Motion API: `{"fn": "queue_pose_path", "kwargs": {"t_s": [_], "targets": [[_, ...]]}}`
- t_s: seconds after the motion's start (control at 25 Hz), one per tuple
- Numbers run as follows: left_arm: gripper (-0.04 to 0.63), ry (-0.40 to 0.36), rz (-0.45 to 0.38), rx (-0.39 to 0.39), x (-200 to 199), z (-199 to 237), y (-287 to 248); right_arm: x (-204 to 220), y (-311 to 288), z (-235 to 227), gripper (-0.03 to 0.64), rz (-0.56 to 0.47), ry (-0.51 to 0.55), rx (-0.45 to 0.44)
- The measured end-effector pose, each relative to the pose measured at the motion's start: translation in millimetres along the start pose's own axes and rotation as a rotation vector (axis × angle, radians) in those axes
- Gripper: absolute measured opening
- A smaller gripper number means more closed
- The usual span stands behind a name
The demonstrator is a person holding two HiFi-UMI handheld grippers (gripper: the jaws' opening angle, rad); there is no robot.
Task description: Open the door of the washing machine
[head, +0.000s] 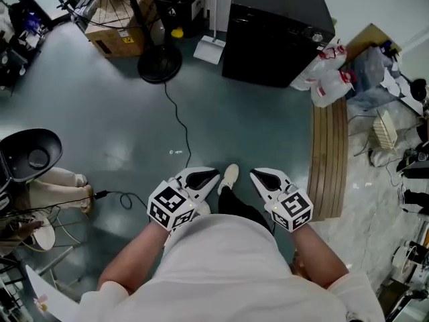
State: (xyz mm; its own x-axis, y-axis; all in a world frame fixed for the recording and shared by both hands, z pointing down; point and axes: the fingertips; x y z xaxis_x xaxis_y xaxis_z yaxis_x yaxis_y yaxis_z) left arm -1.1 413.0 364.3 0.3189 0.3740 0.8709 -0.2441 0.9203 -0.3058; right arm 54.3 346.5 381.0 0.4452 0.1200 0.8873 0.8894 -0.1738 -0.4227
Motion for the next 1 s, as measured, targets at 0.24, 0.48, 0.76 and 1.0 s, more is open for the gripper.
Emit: {"fn": "queue_pose_path", "kwargs": {"t_s": [0.24,0.48,0.76,1.0], "targets": [[0.028,-0.053,0.020,-0.040,-52.4,44.5,-63.9,-34.9,-22.3,-75.4,0.071,-0.044,-0.001,-0.023],[0.060,-0.081,0.008,-0.089,-90.0,101.6,-125.7,-40.3,-37.0,-143.4,0.049,-0.062,-0.039,0.005],[0.066,-0.096,0.067,-0.079,-115.3,175.7,-193.8,-57.2,-49.2,-213.5,0.034,-0.064,-0.091,0.086],[0.067,-0.126,0.125,-0.028,-131.4,272.4,-260.3,-72.4,-68.4,-272.4,0.034,-0.031,-0.150,0.225]]}}
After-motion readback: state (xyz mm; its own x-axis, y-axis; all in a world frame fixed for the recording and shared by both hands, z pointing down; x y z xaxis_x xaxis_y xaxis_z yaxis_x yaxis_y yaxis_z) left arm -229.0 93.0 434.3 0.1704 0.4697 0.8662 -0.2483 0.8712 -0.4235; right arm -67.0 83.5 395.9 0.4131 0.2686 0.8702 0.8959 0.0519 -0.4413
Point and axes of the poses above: the fingertips, and each gripper's own axes: y backward along the fingers, z to its left, x out of its underside, and after that the axes turned 5 degrees about -z, right-handed
